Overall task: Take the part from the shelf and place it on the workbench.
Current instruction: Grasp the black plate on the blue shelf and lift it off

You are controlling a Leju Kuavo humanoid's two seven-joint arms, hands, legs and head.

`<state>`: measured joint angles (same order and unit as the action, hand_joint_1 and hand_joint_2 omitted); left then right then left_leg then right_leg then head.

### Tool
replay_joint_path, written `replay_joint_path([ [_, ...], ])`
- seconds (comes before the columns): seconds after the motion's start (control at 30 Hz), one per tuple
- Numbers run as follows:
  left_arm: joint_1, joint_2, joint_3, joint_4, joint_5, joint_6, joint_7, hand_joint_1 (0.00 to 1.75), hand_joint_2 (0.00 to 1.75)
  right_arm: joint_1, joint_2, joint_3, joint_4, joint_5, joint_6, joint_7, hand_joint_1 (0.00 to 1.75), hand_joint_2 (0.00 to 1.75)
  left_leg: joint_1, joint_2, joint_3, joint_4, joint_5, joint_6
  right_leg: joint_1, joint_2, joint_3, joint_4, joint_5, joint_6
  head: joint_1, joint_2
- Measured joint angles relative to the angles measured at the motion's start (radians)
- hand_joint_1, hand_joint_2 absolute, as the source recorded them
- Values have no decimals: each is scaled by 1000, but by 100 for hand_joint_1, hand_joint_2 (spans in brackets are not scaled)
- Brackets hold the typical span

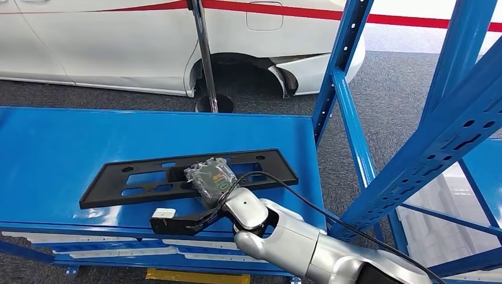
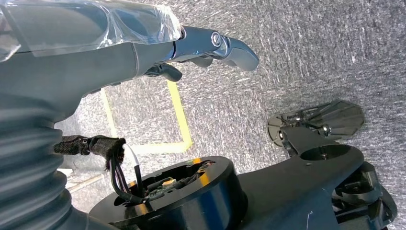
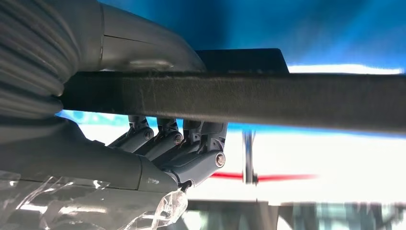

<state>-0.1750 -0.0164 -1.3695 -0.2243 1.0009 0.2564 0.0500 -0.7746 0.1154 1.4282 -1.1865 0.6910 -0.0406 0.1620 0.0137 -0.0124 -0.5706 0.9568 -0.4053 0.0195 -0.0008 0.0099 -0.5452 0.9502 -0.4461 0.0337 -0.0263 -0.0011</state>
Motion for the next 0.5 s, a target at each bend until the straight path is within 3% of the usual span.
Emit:
replay_joint_path([
  [0.27,1,0,1,0,1,0,-2,0,175,53,-29,-78,-92,164,-139,-1,175,175,0,0,0,0,0,0,0,0,0,0,0,0,0,0],
  [0.5,2,0,2,0,0,0,-8,0,175,74,-55,-120,-166,191,-151,5,175,175,0,0,0,0,0,0,0,0,0,0,0,0,0,0],
])
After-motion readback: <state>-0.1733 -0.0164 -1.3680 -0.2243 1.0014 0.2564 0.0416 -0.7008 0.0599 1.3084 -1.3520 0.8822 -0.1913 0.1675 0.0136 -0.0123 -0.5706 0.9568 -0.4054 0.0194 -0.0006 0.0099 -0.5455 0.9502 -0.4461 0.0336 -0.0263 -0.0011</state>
